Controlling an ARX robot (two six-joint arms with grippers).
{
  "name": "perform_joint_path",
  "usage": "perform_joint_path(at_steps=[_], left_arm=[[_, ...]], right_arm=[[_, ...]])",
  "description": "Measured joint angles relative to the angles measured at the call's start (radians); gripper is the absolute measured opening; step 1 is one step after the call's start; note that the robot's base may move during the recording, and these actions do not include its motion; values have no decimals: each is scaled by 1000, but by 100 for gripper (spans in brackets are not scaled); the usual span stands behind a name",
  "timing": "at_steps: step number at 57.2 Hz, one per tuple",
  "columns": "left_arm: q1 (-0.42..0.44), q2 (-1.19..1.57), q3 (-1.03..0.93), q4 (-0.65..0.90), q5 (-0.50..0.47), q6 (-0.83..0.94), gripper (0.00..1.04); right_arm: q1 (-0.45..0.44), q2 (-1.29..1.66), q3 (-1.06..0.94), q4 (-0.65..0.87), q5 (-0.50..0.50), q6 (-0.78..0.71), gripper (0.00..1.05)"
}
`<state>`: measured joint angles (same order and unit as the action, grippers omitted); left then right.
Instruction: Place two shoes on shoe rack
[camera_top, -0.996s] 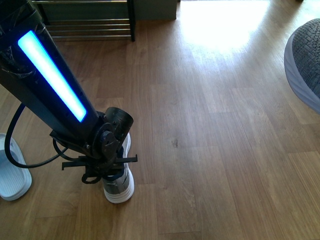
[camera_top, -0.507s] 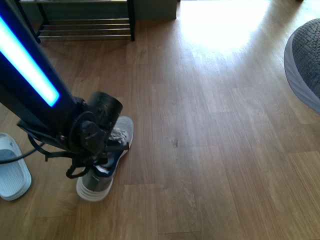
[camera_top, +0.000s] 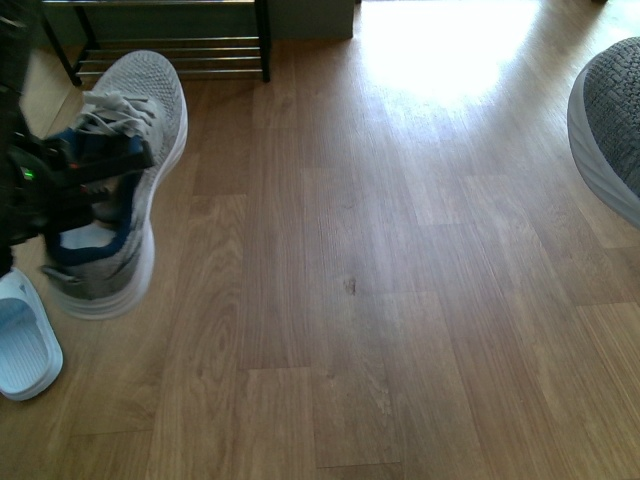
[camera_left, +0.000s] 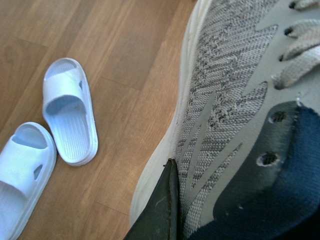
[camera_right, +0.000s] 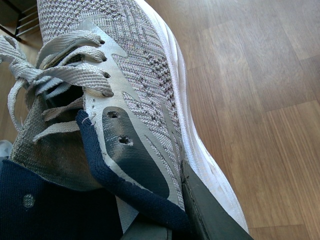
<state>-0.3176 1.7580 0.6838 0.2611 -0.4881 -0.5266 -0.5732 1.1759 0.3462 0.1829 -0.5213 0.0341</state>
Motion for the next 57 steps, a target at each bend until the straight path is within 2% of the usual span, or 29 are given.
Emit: perform_joint_path(at_steps=[13, 57], left_arm=[[-13, -348, -117, -119, -76, 39, 1], [-18, -362, -116, -117, -68, 51, 1]], right_arm=[[0, 0, 0, 0, 0, 0, 1], [2, 0, 0, 0, -1, 0, 1]])
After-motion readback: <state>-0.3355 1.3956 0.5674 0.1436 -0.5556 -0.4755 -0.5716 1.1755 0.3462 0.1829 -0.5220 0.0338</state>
